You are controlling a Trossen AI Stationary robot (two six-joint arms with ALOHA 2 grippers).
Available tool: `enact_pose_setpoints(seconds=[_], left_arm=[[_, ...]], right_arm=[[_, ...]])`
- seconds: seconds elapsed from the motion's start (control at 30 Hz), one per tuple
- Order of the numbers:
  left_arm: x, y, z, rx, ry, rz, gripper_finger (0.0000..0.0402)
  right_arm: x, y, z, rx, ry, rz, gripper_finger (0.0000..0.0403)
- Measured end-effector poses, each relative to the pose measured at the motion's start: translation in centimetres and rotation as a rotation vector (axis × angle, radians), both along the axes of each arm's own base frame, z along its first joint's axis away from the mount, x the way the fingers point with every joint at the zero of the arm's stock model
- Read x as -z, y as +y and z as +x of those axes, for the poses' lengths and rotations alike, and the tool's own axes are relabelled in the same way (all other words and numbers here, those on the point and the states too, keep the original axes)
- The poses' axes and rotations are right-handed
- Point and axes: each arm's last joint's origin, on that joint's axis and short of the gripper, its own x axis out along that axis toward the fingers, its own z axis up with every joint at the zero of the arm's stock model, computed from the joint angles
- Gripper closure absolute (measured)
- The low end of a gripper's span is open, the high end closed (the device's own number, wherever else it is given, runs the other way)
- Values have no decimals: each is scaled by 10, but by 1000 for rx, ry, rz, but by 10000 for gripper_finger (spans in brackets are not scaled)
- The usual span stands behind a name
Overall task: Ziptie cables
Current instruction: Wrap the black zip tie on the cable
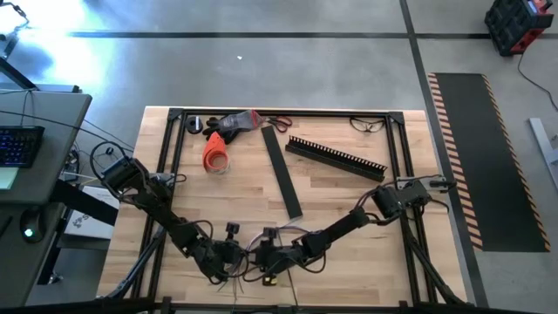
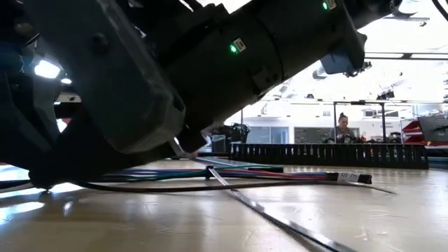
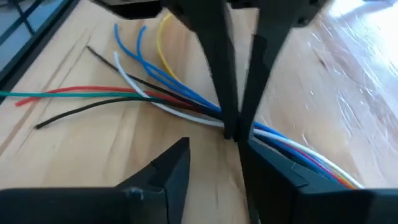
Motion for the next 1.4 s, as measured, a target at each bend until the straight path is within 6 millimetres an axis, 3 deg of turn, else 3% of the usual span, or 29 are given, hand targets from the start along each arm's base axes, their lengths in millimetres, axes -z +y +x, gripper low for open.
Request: enact_pose_setpoints(seconds=[0.5,0.77,1.0,1.4], left_arm=[[-1,0,0,-2,-6,-2,401],[-10,0,0,-5,-57,18,401],[-11,0,-5,3,-19,32,380],[-8,3,-5,-20,0,39,343]], right_arm=[[3,-10,0,13,80,-8,273],[5,-16,3,30,80,23,392],[3,-17,4,75,92,169,400],[1,-16,5,61,74,197,402]])
